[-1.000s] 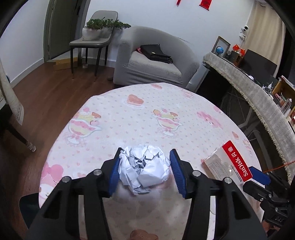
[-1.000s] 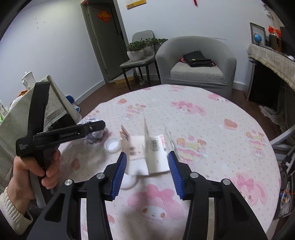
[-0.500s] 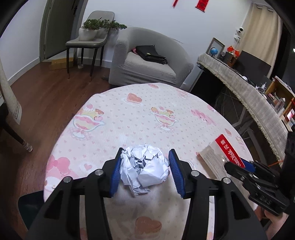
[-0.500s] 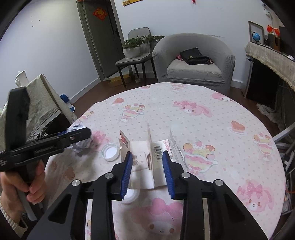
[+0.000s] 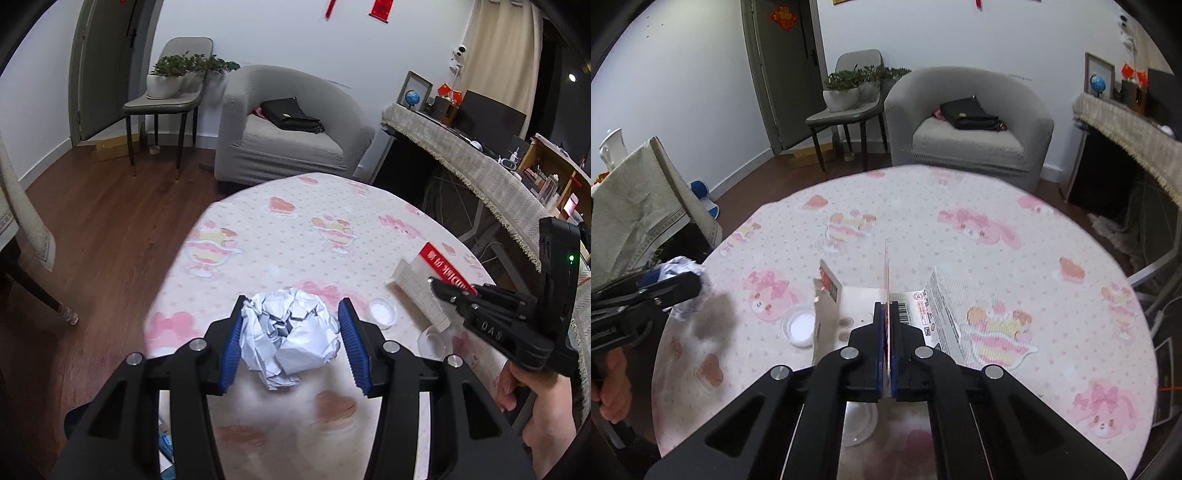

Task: Collect trash
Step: 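Carry the foil ball and card backing over the bin and release both, then move both open grippers back over the table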

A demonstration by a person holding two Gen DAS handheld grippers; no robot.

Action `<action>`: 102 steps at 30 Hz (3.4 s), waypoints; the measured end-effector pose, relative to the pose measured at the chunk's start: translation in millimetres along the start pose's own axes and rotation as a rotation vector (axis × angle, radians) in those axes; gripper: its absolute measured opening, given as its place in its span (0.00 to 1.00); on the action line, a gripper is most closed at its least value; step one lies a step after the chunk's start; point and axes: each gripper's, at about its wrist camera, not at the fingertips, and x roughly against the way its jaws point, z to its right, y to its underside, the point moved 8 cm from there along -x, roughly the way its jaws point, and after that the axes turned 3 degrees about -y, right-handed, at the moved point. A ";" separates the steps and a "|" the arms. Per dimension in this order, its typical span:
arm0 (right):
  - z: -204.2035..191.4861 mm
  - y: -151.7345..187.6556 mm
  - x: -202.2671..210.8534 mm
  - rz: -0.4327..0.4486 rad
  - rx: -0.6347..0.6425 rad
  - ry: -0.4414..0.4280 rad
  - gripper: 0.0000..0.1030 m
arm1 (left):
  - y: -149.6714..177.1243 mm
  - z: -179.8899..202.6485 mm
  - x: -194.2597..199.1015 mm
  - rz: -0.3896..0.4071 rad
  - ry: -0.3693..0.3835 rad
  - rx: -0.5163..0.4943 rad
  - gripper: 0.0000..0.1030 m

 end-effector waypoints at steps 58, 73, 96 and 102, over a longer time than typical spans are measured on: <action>-341.6 62.9 -40.6 -0.188 0.329 -0.344 0.02 | 189.1 -249.2 54.5 -0.348 -0.345 0.175 0.50; -366.6 103.7 -86.9 -0.330 0.324 -0.362 0.02 | 255.8 -266.6 33.7 -0.547 -0.323 0.134 0.54; -378.1 170.1 -155.2 -0.528 0.337 -0.311 0.02 | 187.7 -290.0 111.2 -0.271 -0.371 0.176 0.49; -382.7 183.8 -164.7 -0.567 0.364 -0.302 0.03 | 164.3 -281.1 127.3 -0.203 -0.348 0.179 0.37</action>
